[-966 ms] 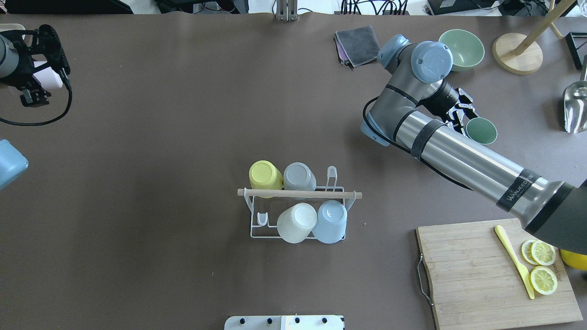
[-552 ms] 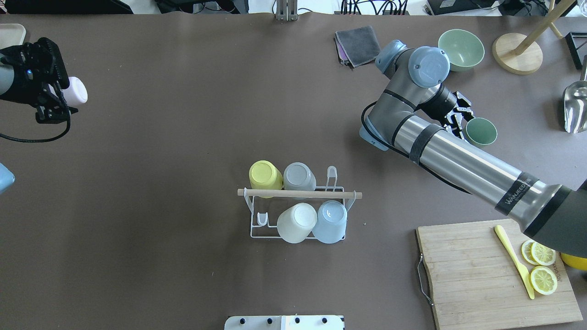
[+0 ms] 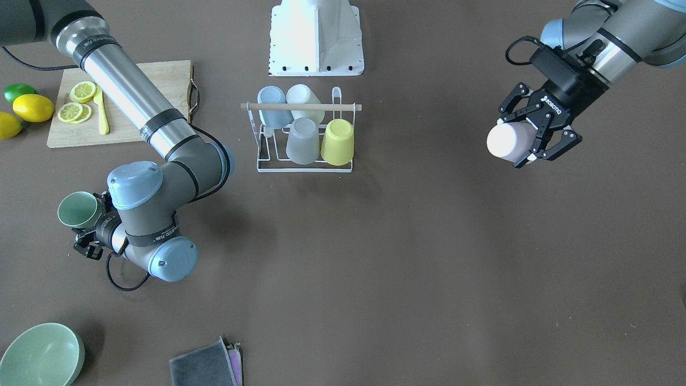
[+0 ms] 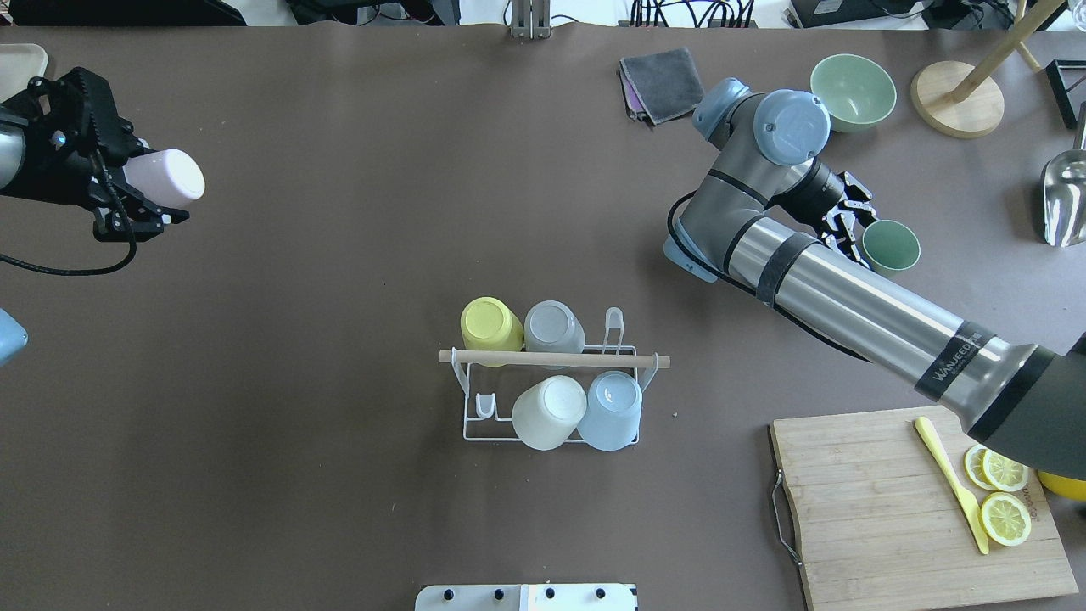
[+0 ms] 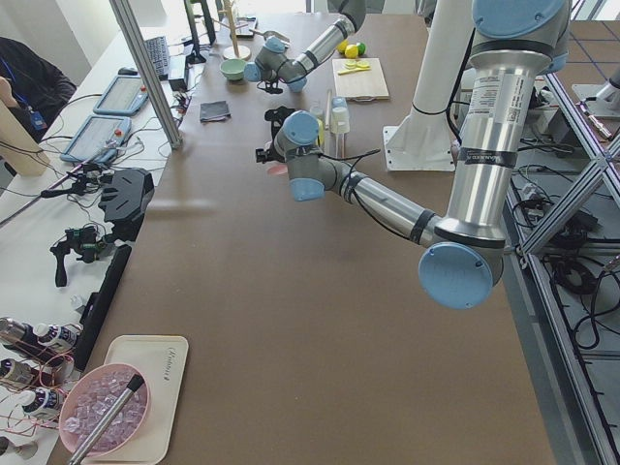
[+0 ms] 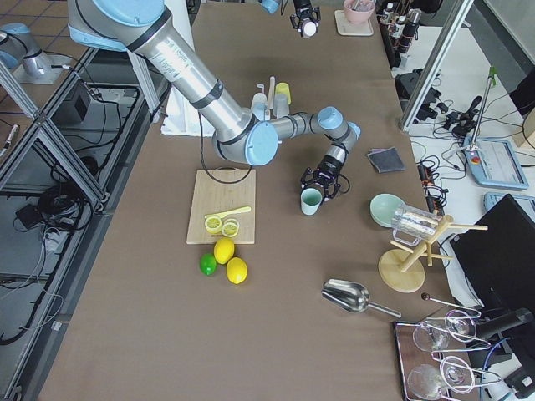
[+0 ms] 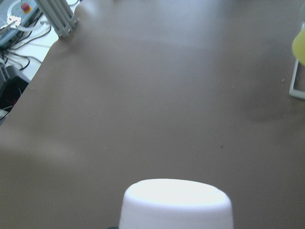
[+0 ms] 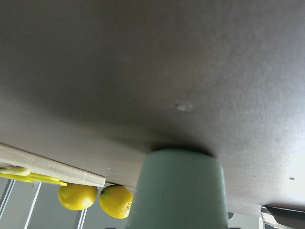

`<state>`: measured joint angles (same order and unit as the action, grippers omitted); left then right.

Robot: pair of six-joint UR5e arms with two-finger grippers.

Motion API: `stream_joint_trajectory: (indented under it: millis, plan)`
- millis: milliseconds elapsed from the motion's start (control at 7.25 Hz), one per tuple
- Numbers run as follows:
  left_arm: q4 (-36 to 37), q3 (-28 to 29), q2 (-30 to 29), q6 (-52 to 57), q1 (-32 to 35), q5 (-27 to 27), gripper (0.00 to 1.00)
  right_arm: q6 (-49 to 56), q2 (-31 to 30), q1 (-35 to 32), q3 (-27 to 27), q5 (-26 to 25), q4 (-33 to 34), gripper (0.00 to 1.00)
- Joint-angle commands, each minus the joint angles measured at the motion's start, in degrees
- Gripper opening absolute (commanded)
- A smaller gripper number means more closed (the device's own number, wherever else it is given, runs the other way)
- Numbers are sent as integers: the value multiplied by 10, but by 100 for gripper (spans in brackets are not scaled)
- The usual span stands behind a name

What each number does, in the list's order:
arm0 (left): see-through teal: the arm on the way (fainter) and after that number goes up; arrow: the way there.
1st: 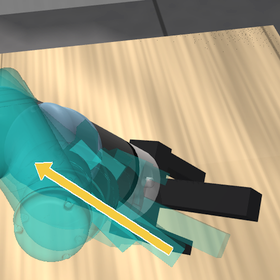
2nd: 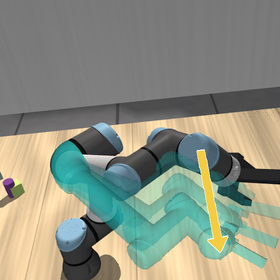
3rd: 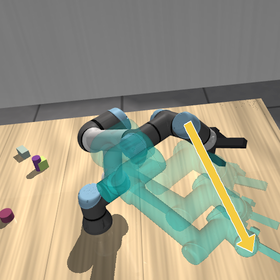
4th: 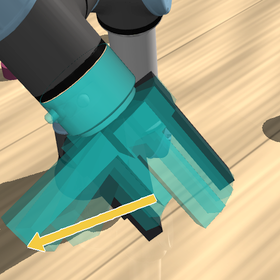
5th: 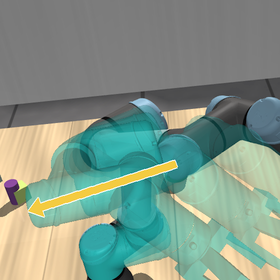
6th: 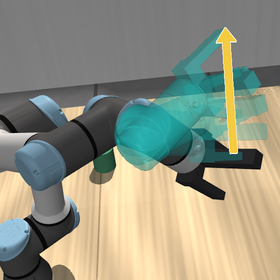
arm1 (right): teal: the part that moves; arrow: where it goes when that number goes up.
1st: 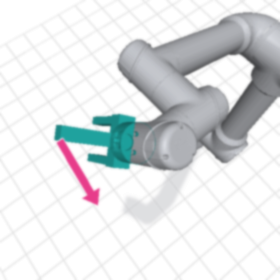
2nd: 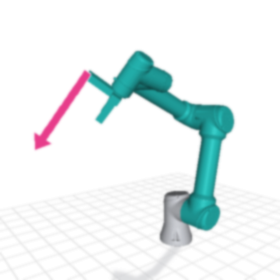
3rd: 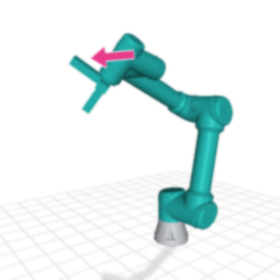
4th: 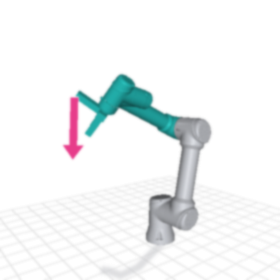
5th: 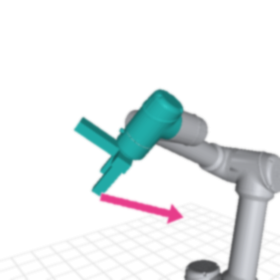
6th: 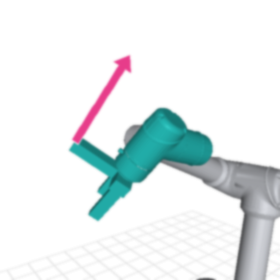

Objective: Place cup on cup holder

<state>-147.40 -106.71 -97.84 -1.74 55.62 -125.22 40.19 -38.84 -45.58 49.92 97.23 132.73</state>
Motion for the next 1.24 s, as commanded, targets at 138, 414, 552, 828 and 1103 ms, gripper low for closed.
stream_joint_trajectory:
  millis: [138,414,552,828,1103]
  plan:
    - [-216,0,-38,-83,-66,5,45,3,-3,3,30,-23,5,53]
    - [-367,14,-66,-120,-154,84,45,2,-18,-5,100,-46,20,53]
    - [-441,49,-85,-120,-190,133,44,2,-21,-16,143,-42,18,53]
    - [-519,117,-125,-93,-255,168,44,-7,-25,-37,212,5,8,53]
    - [-554,203,-174,-57,-287,180,44,-11,-34,-81,238,113,-64,53]
